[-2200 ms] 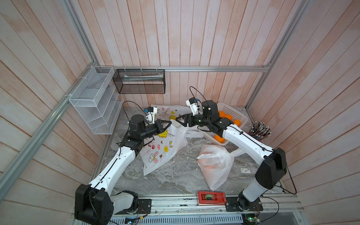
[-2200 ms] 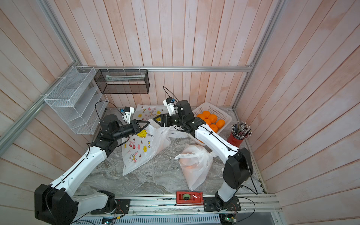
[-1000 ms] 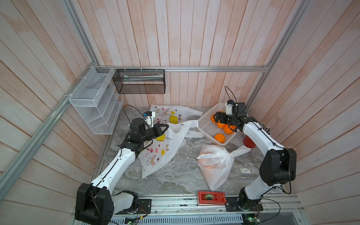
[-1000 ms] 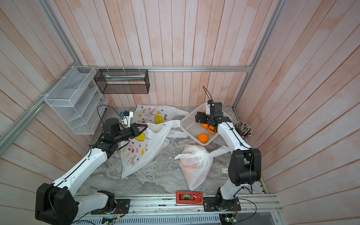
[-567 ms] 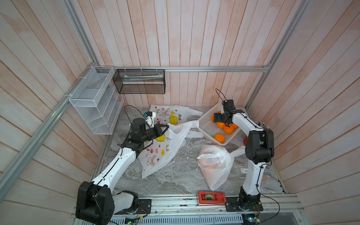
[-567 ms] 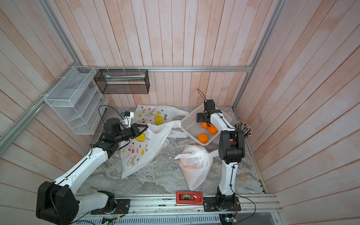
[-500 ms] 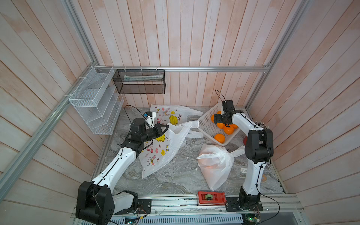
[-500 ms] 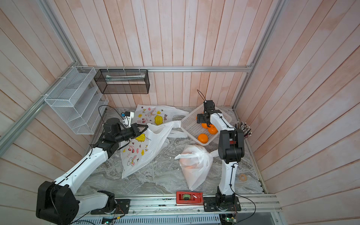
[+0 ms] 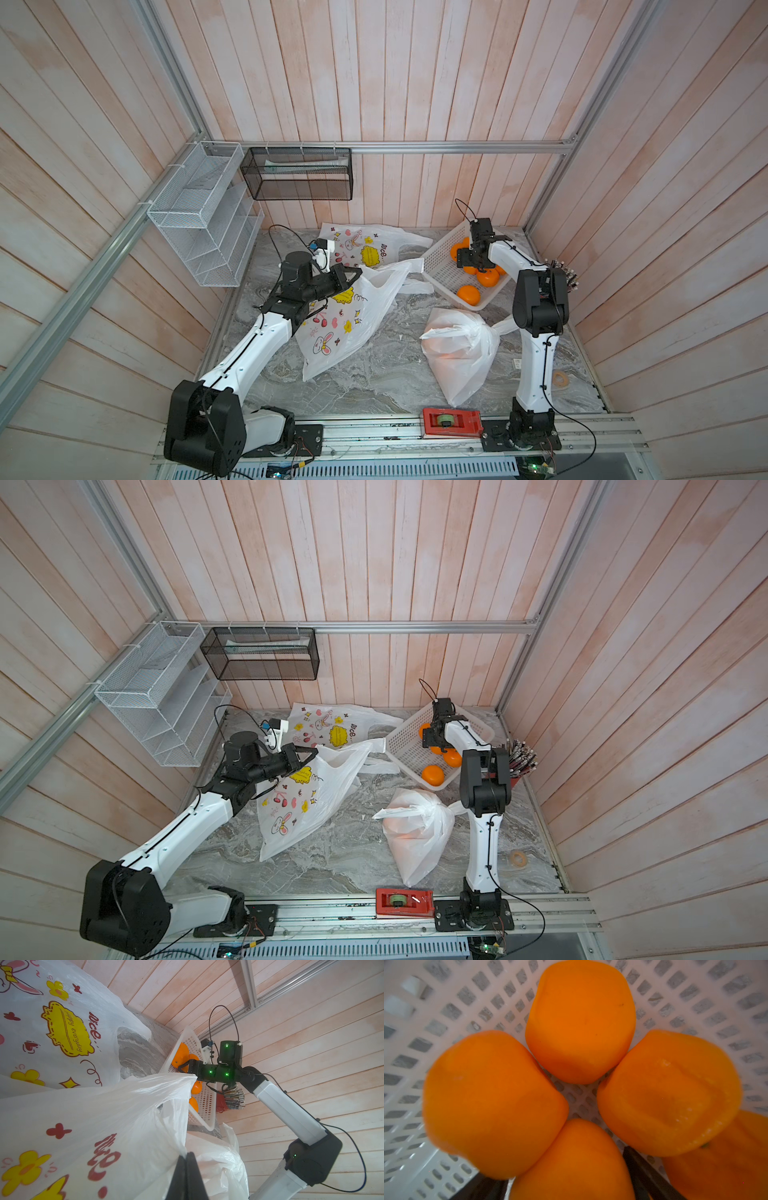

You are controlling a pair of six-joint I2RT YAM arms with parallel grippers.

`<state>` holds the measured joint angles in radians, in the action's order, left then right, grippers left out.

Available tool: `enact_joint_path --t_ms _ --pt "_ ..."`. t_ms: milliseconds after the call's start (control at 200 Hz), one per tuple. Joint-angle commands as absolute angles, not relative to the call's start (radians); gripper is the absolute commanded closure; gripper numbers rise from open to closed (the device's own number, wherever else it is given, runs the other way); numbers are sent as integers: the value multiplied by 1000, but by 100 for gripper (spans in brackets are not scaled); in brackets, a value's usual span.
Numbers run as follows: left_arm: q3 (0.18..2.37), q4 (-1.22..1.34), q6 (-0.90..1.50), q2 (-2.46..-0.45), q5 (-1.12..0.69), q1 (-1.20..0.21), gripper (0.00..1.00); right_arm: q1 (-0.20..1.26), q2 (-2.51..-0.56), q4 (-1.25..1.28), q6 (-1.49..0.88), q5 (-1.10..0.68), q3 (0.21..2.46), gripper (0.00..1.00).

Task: Place the oranges into plastic bags & tie knots
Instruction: Pick up the orange from the basket.

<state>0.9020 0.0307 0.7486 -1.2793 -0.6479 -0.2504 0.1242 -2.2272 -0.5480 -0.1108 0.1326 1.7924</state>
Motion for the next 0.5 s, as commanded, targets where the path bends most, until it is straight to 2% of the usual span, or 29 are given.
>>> enact_joint_path --t_ms 0,150,315,495 --pt "919 46 737 -1292 -657 -246 100 118 -2250 -575 -117 132 1821 28" --pt "916 43 732 -1295 -652 -247 100 118 -2163 -549 -122 130 1768 40" --pt "911 36 719 -1297 -658 -246 100 118 -1969 -501 -138 73 1635 43" --pt "901 16 706 -1287 -659 -247 100 145 -1720 -443 -201 -107 1502 45"
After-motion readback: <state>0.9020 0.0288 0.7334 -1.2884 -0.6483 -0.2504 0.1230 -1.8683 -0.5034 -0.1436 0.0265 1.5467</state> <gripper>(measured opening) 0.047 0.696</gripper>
